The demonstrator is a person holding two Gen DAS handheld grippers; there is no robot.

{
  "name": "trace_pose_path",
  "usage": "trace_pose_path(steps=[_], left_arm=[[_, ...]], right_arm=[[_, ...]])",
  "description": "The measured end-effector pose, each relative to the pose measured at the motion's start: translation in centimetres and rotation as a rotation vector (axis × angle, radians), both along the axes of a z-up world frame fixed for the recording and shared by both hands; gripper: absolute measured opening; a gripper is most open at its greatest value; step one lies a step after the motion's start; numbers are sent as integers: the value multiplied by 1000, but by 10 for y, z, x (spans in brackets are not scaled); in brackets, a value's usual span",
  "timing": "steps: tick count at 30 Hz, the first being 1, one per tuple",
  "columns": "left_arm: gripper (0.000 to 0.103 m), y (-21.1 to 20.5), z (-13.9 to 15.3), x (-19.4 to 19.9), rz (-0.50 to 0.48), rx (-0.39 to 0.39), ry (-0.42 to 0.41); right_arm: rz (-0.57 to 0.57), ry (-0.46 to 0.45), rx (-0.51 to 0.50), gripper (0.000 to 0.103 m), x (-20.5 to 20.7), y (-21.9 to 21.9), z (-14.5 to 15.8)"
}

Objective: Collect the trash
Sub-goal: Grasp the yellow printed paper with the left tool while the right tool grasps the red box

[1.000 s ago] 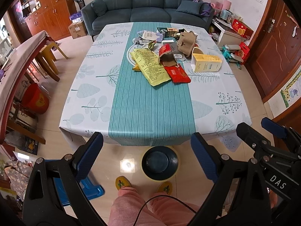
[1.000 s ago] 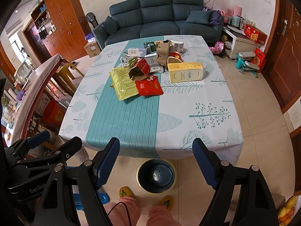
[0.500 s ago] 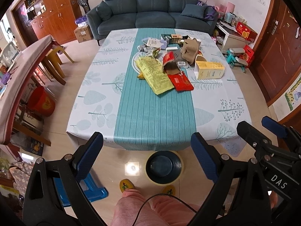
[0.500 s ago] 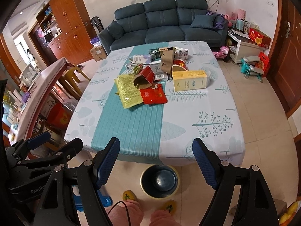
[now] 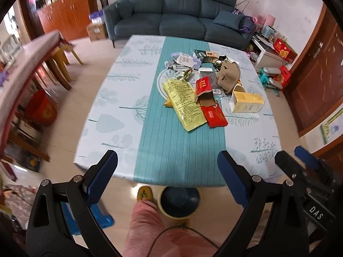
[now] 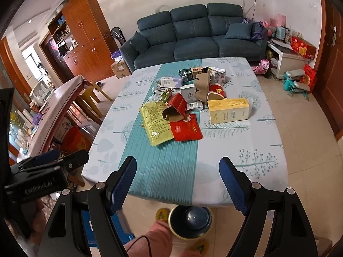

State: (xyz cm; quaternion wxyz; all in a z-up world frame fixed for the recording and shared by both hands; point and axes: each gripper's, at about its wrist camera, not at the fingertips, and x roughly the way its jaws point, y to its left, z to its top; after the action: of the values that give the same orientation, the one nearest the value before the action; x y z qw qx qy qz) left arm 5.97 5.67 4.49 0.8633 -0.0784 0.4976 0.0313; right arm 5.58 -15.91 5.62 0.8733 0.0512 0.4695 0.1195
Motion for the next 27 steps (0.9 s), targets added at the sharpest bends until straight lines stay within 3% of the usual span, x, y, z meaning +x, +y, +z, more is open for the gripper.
trace_pose_path(steps=[11, 20, 27], left_arm=[[89, 51, -83, 143, -46, -199, 176], [88, 80, -158, 259, -81, -282, 276], [86, 70, -198, 300, -157, -331, 356]], right_arm=[[-107, 115, 69, 81, 123, 25, -40], [-159, 281, 23, 81, 249, 64, -122], [-216, 369, -10, 78, 289, 72, -173]])
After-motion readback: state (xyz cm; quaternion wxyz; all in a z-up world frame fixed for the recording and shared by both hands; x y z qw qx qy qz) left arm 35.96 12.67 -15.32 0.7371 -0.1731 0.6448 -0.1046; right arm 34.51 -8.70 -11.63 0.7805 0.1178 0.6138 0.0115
